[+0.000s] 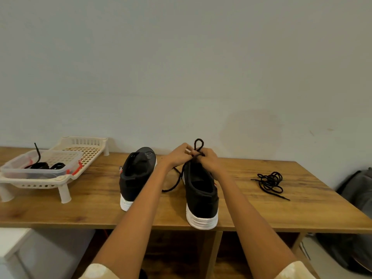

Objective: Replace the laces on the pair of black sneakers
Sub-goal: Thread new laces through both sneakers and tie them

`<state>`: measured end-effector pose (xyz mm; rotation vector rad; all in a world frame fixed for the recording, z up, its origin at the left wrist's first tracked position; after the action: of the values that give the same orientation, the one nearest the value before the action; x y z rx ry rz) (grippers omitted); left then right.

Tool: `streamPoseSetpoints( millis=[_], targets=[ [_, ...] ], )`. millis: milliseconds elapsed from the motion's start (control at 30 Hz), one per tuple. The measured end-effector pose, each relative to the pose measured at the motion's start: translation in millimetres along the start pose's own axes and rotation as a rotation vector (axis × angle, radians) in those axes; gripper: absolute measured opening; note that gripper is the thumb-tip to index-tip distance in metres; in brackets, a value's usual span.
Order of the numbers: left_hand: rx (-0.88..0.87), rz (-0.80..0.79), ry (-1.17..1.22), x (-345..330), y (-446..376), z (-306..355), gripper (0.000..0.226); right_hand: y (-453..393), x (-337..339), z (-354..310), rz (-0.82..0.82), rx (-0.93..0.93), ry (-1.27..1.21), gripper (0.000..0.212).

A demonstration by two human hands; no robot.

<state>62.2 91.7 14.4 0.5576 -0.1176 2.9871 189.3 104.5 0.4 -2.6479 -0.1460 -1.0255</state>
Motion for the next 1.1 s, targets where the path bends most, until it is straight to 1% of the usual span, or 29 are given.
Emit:
streamPoseSetpoints(
  millis=[33, 133, 167, 233, 300, 333, 400, 433, 467, 533, 600, 633, 700, 767, 800, 867, 900, 967, 1000, 1033, 1100],
  targets=[
    [0.025, -0.002, 0.008, 1.5, 0.1, -2.4, 0.031, -1.5, 1.1, -1.1, 0.059, -0.05, -0.132, 0.012],
    [0.053, 0.038, 0.031, 7.5, 2.0, -8.4, 0.033, -11.7, 20.4, -1.1, 0.306, -0.23, -0.674, 0.022],
    [0.052, 0.043, 0.035, 8.3, 2.5, -9.1, 0.033, -15.6, 30.2, 2.0, 0.386, -0.249, -0.762, 0.022],
    [0.038, 0.029, 0.035, 6.3, 3.0, -9.3, 0.03, -18.8, 47.9, 8.3, 0.511, -0.259, -0.746, 0.017],
    [0.028, 0.008, 0.029, 4.1, 2.6, -9.4, 0.028, -15.3, 54.7, 15.7, 0.583, -0.302, -0.626, 0.017],
    [0.023, -0.004, 0.028, 3.5, 1.1, -11.0, 0.026, -13.8, 53.6, 21.7, 0.589, -0.337, -0.532, 0.018],
    [0.021, -0.019, 0.033, 2.6, -1.7, -14.5, 0.016, -9.3, 47.6, 38.2, 0.545, -0.41, -0.267, 0.023],
    [0.022, -0.021, 0.033, 2.3, -1.4, -14.5, 0.012, -7.9, 43.2, 46.7, 0.481, -0.433, -0.116, 0.024],
    [0.025, -0.019, 0.029, 1.2, -2.3, -14.8, 0.011, -6.0, 40.3, 52.9, 0.392, -0.438, 0.027, 0.023],
    [0.023, -0.016, 0.025, -2.2, -4.1, -14.9, 0.014, -1.9, 37.3, 56.4, 0.126, -0.414, 0.322, 0.022],
    [0.037, -0.012, 0.014, -3.9, -5.4, -15.5, 0.022, 3.0, 39.6, 46.9, -0.167, -0.368, 0.622, 0.037],
    [0.045, -0.003, 0.033, -3.9, -6.4, -16.7, 0.025, 3.5, 41.8, 40.2, -0.263, -0.329, 0.739, 0.046],
    [0.042, 0.011, 0.066, -2.3, -7.1, -18.3, 0.027, 2.4, 46.5, 24.1, -0.369, -0.289, 0.814, 0.064],
    [0.029, 0.007, 0.027, -1.7, -4.8, -18.0, 0.028, 0.9, 54.0, 4.6, -0.405, -0.255, 0.798, 0.076],
    [0.023, -0.004, 0.0, -2.0, -3.9, -19.2, 0.031, -0.7, 57.8, -5.4, -0.407, -0.236, 0.776, 0.076],
    [0.014, -0.054, -0.04, -3.5, -2.7, -23.1, 0.039, -4.8, 62.2, -21.3, -0.369, -0.204, 0.702, 0.068],
    [0.012, -0.076, -0.063, -3.7, -1.8, -24.6, 0.041, -6.8, 60.8, -25.8, -0.314, -0.189, 0.697, 0.06],
    [0.016, -0.073, -0.066, -2.4, -0.9, -26.4, 0.04, -10.2, 50.8, -26.0, -0.148, -0.164, 0.839, 0.044],
    [0.022, -0.057, -0.032, -0.9, -0.2, -26.6, 0.04, -11.0, 41.2, -22.8, -0.104, -0.158, 0.914, 0.039],
    [0.032, -0.042, 0.009, 0.5, 0.6, -26.5, 0.041, -11.3, 29.6, -19.5, -0.115, -0.153, 0.949, 0.037],
    [0.045, -0.013, 0.069, 2.8, 0.5, -27.5, 0.048, -11.9, 7.6, -14.2, -0.183, -0.15, 0.954, 0.041]
  ],
)
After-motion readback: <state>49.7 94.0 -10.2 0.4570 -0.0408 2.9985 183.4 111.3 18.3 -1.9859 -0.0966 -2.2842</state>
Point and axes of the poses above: each hand's wrist, its own y-axis away from the middle knuckle, its own x-axis out of the back of the hand, z = x × y, the point moved 2 cm from there along -y, towards the middle knuckle, and after that the axes turned 14 degrees about y, right-handed, at the moved point
